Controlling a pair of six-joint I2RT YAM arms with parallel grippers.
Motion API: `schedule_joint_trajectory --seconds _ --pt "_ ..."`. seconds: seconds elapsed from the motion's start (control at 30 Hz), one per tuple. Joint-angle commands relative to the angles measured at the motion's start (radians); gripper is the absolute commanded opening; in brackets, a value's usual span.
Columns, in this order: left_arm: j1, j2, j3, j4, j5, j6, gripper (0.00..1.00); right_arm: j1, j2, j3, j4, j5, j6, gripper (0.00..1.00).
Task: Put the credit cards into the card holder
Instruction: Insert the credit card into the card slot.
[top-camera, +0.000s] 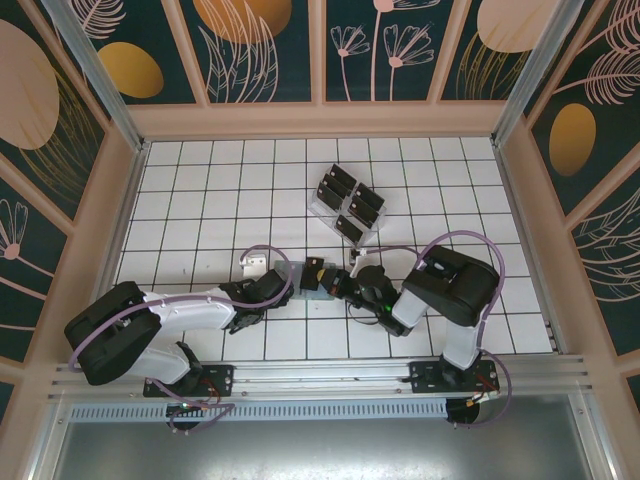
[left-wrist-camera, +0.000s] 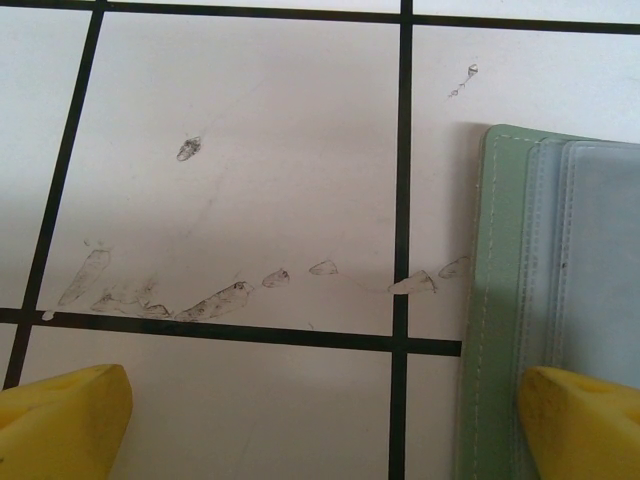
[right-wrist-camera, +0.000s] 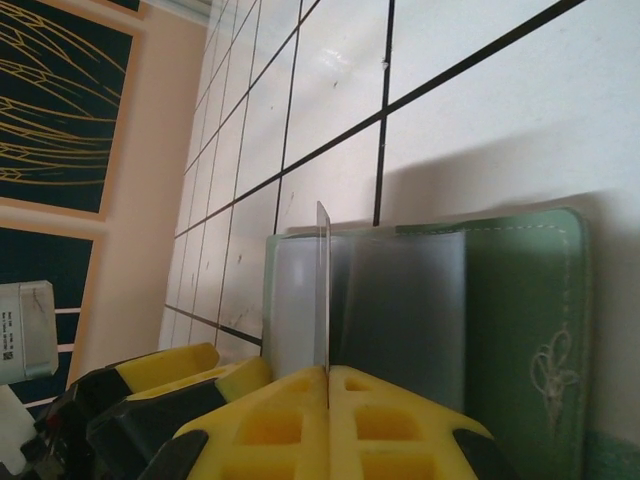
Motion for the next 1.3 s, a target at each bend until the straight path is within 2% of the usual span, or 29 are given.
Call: schedule_joint_trajectory --seconds 0.0,0.73,1.27 --pt "0.004 0.002 -0.033 -0.051 0.013 -0.001 0.98 0.011 0.019 0.015 0.040 -0.003 0.008 0.00" --pt "0.004 0.001 -0.040 -0.047 0.013 -0.001 0.99 0.034 0.031 -0.029 0.073 0.000 0.084 0.00" --pt "0.004 -0.002 -0.036 -0.050 0.012 -0.001 0.99 0.034 0.072 -0.027 0.077 -0.042 0.165 0.00"
